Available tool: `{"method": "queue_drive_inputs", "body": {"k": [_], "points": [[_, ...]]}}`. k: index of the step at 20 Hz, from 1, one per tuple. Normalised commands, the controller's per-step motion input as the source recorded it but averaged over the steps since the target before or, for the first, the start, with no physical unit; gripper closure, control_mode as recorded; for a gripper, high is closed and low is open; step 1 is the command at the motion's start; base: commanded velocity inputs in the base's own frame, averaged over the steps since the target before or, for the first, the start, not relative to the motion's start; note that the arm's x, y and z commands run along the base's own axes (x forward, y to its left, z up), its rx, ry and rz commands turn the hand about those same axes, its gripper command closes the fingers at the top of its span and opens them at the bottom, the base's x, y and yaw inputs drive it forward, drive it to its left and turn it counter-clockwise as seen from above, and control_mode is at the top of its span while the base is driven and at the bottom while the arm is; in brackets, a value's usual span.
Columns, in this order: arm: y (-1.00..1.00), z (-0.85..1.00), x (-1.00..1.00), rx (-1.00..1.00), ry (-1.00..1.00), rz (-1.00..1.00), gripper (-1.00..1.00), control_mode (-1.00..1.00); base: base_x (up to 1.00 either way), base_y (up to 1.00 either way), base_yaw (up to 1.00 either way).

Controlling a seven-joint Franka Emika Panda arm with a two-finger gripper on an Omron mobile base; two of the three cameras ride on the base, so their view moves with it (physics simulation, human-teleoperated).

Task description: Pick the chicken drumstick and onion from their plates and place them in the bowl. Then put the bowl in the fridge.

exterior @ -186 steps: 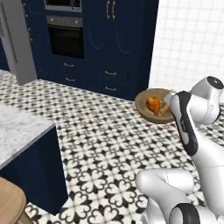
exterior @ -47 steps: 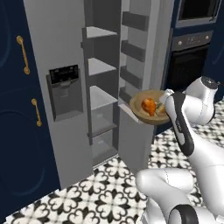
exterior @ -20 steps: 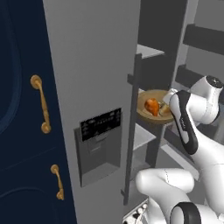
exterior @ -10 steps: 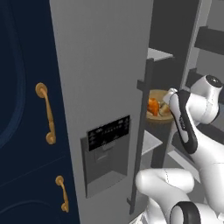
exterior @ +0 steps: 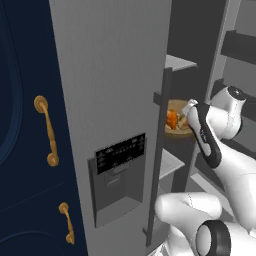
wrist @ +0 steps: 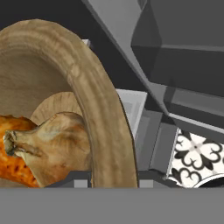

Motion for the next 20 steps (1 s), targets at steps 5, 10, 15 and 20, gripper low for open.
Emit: {"method": "queue_drive_inputs", "body": {"k": [5, 10, 15, 20], "points": [[0.02, -0.23, 0.96, 0.00, -0.01, -0.01, 1.00, -1.00, 0.00, 0.00, 0.00], [0.02, -0.30, 0.74, 0.05, 0.00, -0.01, 1.00, -1.00, 0.00, 0.00, 0.00], [0.01, -0.31, 0.54, 0.01, 0.01, -0.07, 1.00, -1.00, 0.00, 0.00, 0.00], [-0.04, -0.23, 0.72, 0.00, 0.01, -0.14, 1.00, -1.00, 0.00, 0.00, 0.00]]}}
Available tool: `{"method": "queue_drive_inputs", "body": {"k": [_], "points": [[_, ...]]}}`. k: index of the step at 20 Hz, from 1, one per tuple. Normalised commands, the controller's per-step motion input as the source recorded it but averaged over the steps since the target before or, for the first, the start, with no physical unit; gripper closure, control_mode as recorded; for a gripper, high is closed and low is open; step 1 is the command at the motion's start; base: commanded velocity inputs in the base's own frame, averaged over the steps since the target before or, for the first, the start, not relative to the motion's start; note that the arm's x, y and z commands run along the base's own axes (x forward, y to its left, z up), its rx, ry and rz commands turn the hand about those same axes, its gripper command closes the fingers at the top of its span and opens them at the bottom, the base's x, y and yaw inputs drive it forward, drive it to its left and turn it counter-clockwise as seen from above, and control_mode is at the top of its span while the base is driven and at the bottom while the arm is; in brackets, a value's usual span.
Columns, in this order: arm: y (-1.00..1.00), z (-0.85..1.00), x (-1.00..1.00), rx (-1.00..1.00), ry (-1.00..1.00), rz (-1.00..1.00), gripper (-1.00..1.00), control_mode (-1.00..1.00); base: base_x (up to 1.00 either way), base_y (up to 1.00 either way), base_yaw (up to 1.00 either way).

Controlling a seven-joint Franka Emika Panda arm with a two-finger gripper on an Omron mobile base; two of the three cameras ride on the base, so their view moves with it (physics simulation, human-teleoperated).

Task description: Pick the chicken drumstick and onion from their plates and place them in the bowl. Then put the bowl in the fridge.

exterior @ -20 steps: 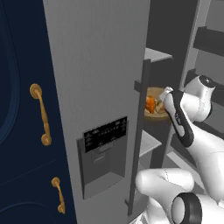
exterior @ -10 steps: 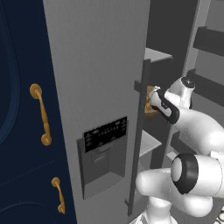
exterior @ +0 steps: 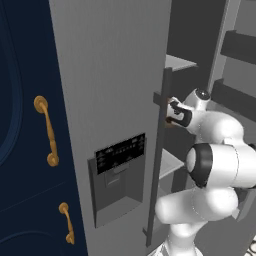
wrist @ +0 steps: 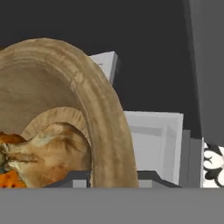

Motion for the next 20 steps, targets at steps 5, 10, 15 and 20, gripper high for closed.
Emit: {"method": "queue_drive_inputs", "body": {"k": [5, 10, 15, 20], "points": [[0.00, -0.25, 0.66, 0.00, 0.00, -0.06, 1.00, -1.00, 0.00, 0.00, 0.00], [0.12, -0.01, 0.23, -0.03, -0.03, 0.00, 1.00, -1.00, 0.00, 0.00, 0.00], [0.15, -0.01, 0.44, -0.04, -0.02, 0.00, 1.00, -1.00, 0.00, 0.00, 0.00], [0.05, 0.00, 0.12, 0.00, -0.08, 0.00, -1.00, -1.00, 0.00, 0.00, 0.00]]}}
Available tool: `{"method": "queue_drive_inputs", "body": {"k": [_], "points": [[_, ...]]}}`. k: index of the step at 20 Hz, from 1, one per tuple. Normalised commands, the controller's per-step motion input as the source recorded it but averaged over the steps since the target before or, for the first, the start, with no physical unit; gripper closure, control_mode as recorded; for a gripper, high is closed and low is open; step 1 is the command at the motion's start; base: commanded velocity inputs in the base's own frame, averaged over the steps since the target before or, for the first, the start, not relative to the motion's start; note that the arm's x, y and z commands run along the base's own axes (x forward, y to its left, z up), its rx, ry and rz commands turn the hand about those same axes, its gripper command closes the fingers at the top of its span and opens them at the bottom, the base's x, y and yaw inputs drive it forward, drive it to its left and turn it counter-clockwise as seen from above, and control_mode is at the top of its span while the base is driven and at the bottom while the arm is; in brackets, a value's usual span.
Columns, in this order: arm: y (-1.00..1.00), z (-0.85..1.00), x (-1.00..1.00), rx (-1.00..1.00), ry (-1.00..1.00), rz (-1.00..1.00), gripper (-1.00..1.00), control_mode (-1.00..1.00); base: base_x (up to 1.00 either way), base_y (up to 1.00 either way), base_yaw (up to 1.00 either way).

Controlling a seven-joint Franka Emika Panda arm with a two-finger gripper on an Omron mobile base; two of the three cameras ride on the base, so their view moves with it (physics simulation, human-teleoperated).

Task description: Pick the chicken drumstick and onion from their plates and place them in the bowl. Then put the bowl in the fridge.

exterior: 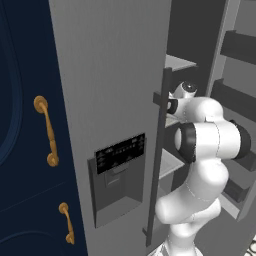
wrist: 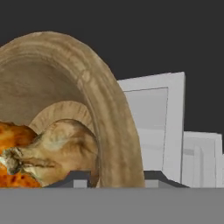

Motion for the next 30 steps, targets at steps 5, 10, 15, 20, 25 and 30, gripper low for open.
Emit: {"method": "queue_drive_inputs", "body": {"k": [5, 10, 15, 20, 25, 30], "points": [[0.18, 0.04, 0.00, 0.00, -0.08, 0.00, -1.00, -1.00, 0.00, 0.00, 0.00], [0.16, 0.11, 0.00, -0.01, -0.18, 0.00, -1.00, -1.00, 0.00, 0.00, 0.00], [0.07, 0.14, -0.07, 0.00, -0.19, 0.00, -1.00, -1.00, 0.00, 0.00, 0.00], [0.00, 0.19, -0.41, 0.02, -0.01, -0.04, -1.00, -1.00, 0.00, 0.00, 0.00], [0.00, 0.48, -0.71, 0.01, -0.01, -0.11, -1.00, -1.00, 0.00, 0.00, 0.00], [0.00, 0.77, -0.96, 0.01, -0.09, -0.05, -1.00, -1.00, 0.00, 0.00, 0.00]]}}
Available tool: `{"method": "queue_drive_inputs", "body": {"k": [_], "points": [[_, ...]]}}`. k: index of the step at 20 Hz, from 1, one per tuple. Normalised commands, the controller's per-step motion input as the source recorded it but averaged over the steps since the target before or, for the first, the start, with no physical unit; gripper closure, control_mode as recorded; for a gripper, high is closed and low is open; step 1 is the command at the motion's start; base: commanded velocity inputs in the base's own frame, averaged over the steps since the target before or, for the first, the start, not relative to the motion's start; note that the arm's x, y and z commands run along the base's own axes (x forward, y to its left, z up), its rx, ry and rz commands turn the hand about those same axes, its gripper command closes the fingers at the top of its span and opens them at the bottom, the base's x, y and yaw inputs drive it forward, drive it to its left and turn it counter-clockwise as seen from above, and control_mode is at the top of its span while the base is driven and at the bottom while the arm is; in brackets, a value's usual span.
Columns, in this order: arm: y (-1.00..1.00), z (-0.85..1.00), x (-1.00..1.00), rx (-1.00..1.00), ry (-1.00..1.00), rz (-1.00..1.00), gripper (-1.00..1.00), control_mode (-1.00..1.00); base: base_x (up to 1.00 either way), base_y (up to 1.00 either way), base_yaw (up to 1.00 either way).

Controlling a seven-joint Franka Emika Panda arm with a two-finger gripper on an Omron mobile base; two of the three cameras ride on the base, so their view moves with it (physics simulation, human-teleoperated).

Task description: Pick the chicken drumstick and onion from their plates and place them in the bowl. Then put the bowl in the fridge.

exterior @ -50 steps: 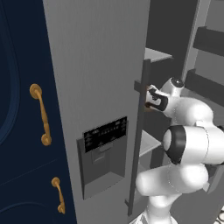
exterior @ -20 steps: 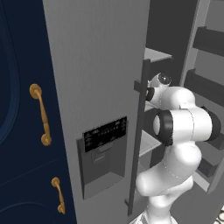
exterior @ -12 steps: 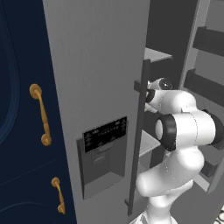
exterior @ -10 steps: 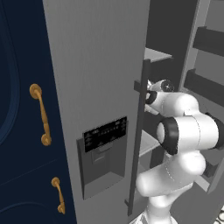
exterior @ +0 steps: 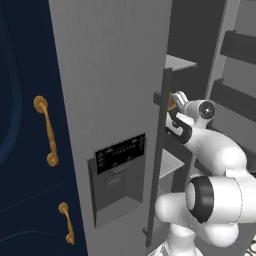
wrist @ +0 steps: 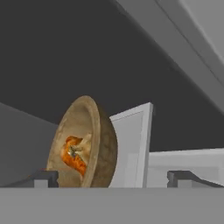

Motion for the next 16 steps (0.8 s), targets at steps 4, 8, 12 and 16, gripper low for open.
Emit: {"method": "queue_drive_inputs", "body": {"k": [4, 8, 12, 16], "points": [[0.28, 0.98, -0.99, 0.00, -0.10, 0.01, -1.00, -1.00, 0.00, 0.00, 0.00], [0.39, 1.00, -0.90, 0.01, 0.02, 0.02, -1.00, -1.00, 0.00, 0.00, 0.00], [0.29, 1.00, -0.98, 0.00, 0.15, 0.04, -1.00, -1.00, 0.00, 0.00, 0.00], [0.14, 0.51, -1.00, 0.00, 0.10, 0.08, -1.00, -1.00, 0.00, 0.00, 0.00]]}}
